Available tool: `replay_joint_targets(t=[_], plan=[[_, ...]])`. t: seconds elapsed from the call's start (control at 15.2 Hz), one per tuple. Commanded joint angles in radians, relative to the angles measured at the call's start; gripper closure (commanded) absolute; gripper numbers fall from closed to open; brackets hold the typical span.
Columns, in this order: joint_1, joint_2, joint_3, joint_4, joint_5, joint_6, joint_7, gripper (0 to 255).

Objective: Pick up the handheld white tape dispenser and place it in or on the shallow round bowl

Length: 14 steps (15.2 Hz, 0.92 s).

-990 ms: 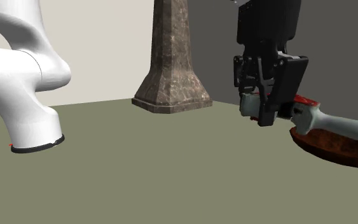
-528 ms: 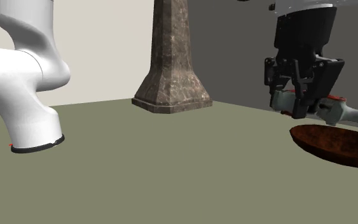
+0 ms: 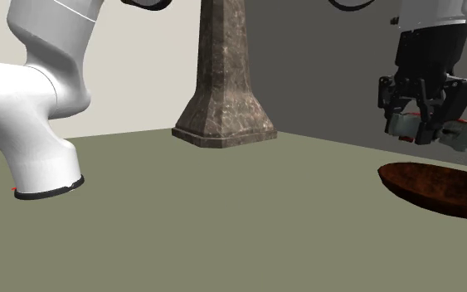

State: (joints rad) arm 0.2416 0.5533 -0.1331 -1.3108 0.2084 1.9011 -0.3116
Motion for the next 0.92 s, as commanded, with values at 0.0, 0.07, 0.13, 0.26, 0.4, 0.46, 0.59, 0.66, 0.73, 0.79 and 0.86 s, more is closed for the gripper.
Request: replay_joint_targets(t=[0.0,0.07,0.13,0.26,0.4,0.46,0.59,0.66,0.73,0.79,0.86], plan=[[0.005,0.098,0.008,0.157,0.002,-0.055,0.03,255],[0.005,0.115,0.01,0.186,0.002,-0.065,0.035,255],[0.006,0.116,0.01,0.173,0.003,-0.052,0.033,255],[0.007,0.117,0.01,0.149,0.004,-0.027,0.029,255],[0.008,0.121,0.011,0.128,0.006,-0.002,0.026,255],[0.008,0.123,0.011,0.117,0.006,0.01,0.024,255],[0.009,0.127,0.012,0.098,0.008,0.033,0.02,255],[0.01,0.13,0.013,0.09,0.009,0.045,0.018,255],[0.01,0.133,0.013,0.081,0.01,0.056,0.016,255],[0.01,0.136,0.013,0.073,0.011,0.067,0.015,255],[0.01,0.14,0.014,0.065,0.012,0.078,0.013,255]])
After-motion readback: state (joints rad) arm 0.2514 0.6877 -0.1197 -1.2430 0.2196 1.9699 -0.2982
